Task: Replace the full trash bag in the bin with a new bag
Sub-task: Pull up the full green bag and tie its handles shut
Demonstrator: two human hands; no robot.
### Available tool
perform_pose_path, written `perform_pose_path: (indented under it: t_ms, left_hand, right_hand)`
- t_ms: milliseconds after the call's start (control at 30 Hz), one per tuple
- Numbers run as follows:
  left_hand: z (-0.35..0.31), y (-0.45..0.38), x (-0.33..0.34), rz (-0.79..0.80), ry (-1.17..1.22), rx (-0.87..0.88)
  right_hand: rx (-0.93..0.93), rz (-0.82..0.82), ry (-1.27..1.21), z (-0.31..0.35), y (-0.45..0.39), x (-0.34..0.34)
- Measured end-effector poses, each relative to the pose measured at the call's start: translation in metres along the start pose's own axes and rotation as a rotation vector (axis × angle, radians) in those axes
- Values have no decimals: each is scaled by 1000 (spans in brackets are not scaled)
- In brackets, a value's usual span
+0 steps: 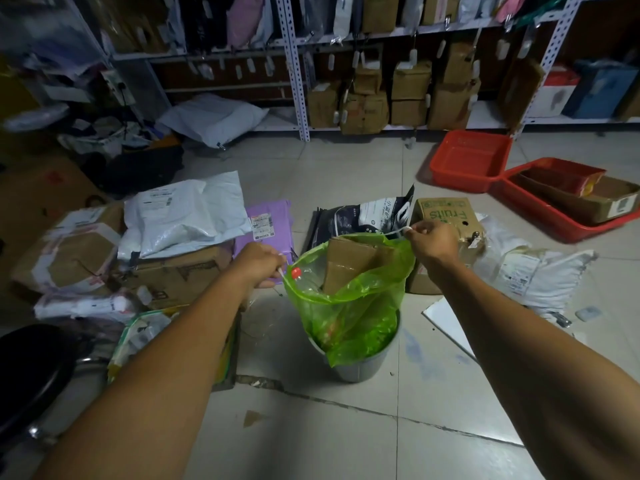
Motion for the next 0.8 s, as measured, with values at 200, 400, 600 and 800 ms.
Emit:
perform_pose_path:
  t_ms: [200,400,600,800]
  left_hand:
    - [-26,10,12,40,539,-166]
    - [-35,13,13,109,596,-3]
    - [-34,3,18,14,443,131]
    - [-42,-6,21,-35,312,213]
  right_hand:
    - [-65,78,-84,31,1,1]
    - [-82,142,-178,54,5,8]
    - [-37,147,-287,68,6,10]
    - [-57,149,-364,90,3,3]
Point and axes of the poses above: each hand's wrist, its own y-axis away from the middle knuckle, its own x-axis out of the palm, z = x × y, the point moved 3 cm from there along -y, towards the middle knuckle, and after that the axes turned 12 degrees about -z, right-handed, at the moved point
